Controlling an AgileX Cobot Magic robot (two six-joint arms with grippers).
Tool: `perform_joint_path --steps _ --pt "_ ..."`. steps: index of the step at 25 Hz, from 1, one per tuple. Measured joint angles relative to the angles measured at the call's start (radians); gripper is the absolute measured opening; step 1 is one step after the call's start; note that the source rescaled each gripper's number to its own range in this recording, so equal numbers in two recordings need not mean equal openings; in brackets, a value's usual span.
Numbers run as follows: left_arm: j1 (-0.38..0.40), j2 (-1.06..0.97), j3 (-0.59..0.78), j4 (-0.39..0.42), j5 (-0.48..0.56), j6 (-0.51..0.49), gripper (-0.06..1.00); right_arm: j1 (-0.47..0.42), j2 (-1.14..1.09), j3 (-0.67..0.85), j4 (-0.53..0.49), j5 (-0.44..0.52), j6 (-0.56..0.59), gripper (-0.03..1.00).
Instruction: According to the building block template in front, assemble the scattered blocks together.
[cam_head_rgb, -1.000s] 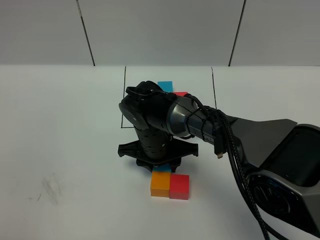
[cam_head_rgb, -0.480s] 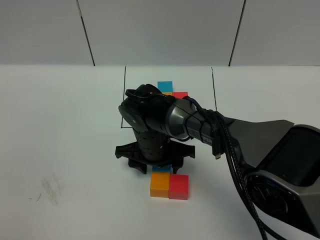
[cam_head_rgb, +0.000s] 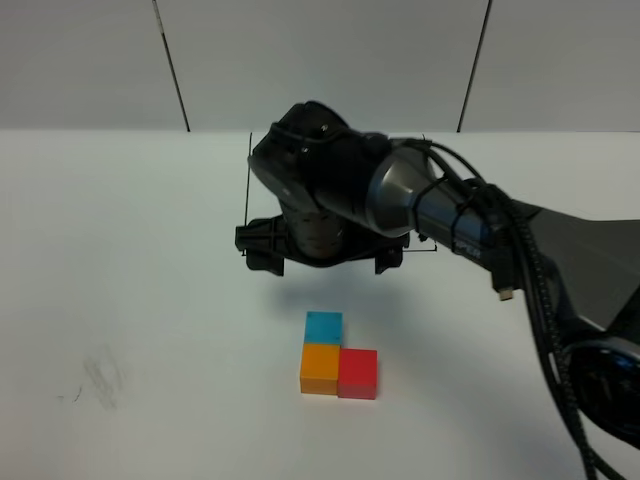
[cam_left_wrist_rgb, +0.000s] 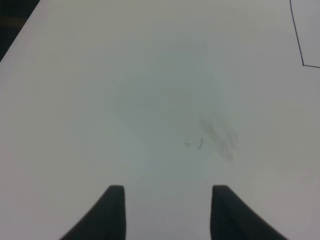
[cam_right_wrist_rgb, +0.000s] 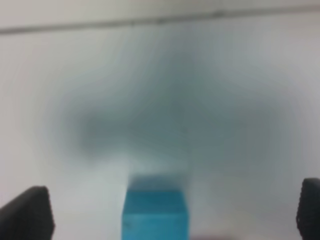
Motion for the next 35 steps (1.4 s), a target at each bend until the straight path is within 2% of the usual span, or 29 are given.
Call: perform_joint_path --steps 7,15,21,24,27,30,35 --pt "0.0 0.0 0.0 0.0 0.0 0.0 0.0 -0.051 -0.198 0.0 -0.257 0.029 -0.122 0.99" --pt "0.0 0.0 0.0 0.0 0.0 0.0 0.0 -0.258 -0.52 0.0 -0.427 0.036 -0.476 1.0" --pt "0.0 0.0 0.0 0.0 0.0 0.0 0.0 -0.453 -0.741 0.0 -0.434 0.053 -0.672 1.0" --pt "0.0 0.0 0.0 0.0 0.0 0.0 0.0 -0.52 -0.847 0.0 -0.431 0.056 -0.76 1.0" --pt "0.0 0.0 0.0 0.0 0.0 0.0 0.0 -0.574 -0.953 0.006 -0.381 0.059 -0.85 1.0" --pt "0.0 0.0 0.0 0.0 0.0 0.0 0.0 -0.595 -1.064 0.008 -0.324 0.061 -0.905 1.0" --pt "0.0 0.0 0.0 0.0 0.0 0.0 0.0 -0.6 -1.302 0.092 -0.245 0.06 -0.918 0.98"
